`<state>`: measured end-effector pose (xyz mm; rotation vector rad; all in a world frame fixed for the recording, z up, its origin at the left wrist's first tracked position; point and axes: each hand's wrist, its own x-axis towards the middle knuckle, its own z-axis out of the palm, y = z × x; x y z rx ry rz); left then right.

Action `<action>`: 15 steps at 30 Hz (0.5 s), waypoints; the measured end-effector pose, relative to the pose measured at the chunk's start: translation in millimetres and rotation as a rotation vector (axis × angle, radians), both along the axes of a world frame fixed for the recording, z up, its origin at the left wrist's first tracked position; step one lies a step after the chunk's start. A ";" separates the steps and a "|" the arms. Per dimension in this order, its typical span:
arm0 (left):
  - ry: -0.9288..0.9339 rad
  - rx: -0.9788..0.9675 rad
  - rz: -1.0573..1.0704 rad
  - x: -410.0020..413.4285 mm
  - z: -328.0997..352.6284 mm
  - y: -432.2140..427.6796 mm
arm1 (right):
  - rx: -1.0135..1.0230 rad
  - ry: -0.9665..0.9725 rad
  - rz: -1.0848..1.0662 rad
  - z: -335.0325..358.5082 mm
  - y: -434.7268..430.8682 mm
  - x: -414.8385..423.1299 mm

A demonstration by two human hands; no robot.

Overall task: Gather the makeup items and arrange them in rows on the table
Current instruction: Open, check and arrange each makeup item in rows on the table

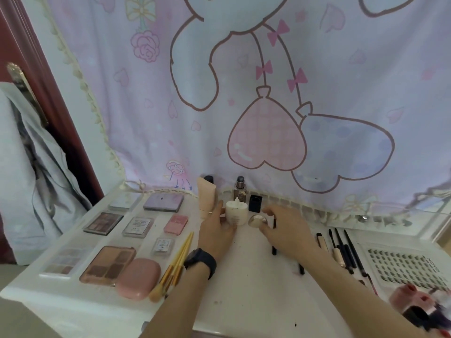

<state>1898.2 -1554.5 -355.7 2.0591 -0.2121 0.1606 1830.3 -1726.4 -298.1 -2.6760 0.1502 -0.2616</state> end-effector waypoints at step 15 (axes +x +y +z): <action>-0.040 -0.012 0.242 -2.1 49.4 40.9 | -0.028 0.028 -0.034 -61.5 27.1 -176.1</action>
